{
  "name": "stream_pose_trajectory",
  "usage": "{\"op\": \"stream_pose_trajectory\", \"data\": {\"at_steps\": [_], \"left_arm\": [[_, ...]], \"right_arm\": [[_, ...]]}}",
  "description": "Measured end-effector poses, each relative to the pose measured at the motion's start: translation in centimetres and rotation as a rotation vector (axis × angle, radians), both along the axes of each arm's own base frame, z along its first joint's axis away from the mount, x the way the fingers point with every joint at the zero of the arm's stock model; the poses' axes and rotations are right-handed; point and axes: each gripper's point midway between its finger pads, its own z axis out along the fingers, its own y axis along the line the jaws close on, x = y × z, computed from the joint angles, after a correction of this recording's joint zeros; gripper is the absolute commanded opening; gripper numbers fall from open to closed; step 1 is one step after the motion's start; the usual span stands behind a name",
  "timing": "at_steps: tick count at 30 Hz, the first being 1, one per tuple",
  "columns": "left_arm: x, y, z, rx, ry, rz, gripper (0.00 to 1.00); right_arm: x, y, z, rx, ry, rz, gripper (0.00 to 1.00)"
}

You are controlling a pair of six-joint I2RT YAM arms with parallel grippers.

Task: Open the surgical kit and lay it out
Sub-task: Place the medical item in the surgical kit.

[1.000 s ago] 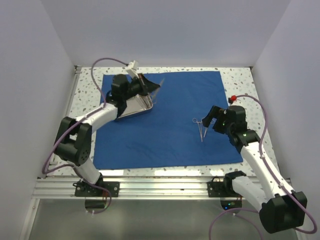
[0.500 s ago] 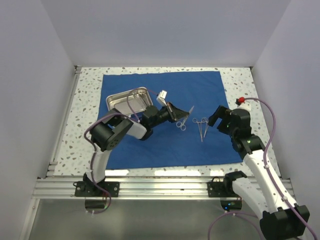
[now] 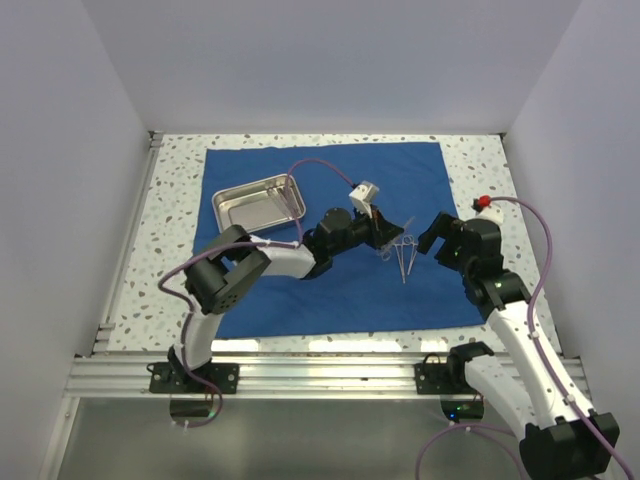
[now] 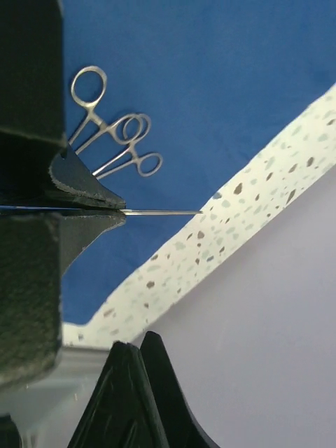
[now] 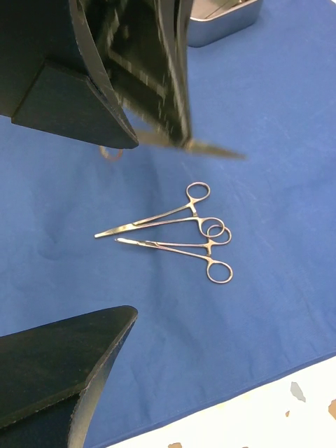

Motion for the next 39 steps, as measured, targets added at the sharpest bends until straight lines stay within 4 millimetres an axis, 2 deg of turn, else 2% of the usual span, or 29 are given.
{"op": "stream_pose_trajectory", "data": {"at_steps": [5, 7, 10, 13, 15, 17, 19, 22, 26, 30, 34, 39], "left_arm": [[1.5, 1.0, 4.0, 0.170, -0.270, 0.030, 0.00], [1.8, 1.5, 4.5, 0.233, -0.347, 0.033, 0.00], [1.6, 2.3, 3.6, 0.317, -0.407, 0.008, 0.00], [0.3, 3.3, 2.0, 0.378, -0.423, -0.048, 0.00], [-1.0, 4.0, 1.5, 0.392, -0.425, -0.088, 0.00], [-2.2, 4.7, 1.9, 0.381, -0.427, -0.116, 0.00], [-3.7, 5.5, 3.5, 0.329, -0.426, -0.153, 0.00], [-5.3, 7.2, 7.8, 0.175, -0.428, -0.186, 0.00], [-6.0, 10.5, 14.4, -0.039, -0.447, -0.178, 0.00], [-8.2, 12.8, 19.1, -0.208, -0.461, -0.218, 0.00], [-10.6, 13.6, 21.4, -0.327, -0.446, -0.290, 0.00], [-11.6, 13.6, 21.4, -0.383, -0.355, -0.345, 0.00]], "right_arm": [[-0.1, 0.0, 0.2, 0.001, -0.007, 0.000, 0.99], [-0.1, 0.1, 0.3, 0.006, -0.012, 0.006, 0.99], [-0.1, 1.1, 0.6, 0.037, -0.029, 0.051, 0.99], [-0.2, 3.0, 1.3, 0.108, -0.077, 0.144, 0.99], [-0.6, 4.4, 2.6, 0.173, -0.137, 0.204, 0.99], [-1.2, 5.4, 4.5, 0.237, -0.214, 0.244, 0.99], [-1.6, 6.0, 6.8, 0.293, -0.301, 0.269, 0.99], [-1.9, 6.9, 9.7, 0.372, -0.422, 0.310, 0.98], [-2.1, 8.4, 11.2, 0.461, -0.505, 0.382, 0.94], [-2.6, 9.8, 13.0, 0.553, -0.595, 0.468, 0.91], [-3.5, 10.9, 16.1, 0.645, -0.707, 0.568, 0.90], [-4.7, 11.8, 19.5, 0.741, -0.817, 0.674, 0.87]]}}
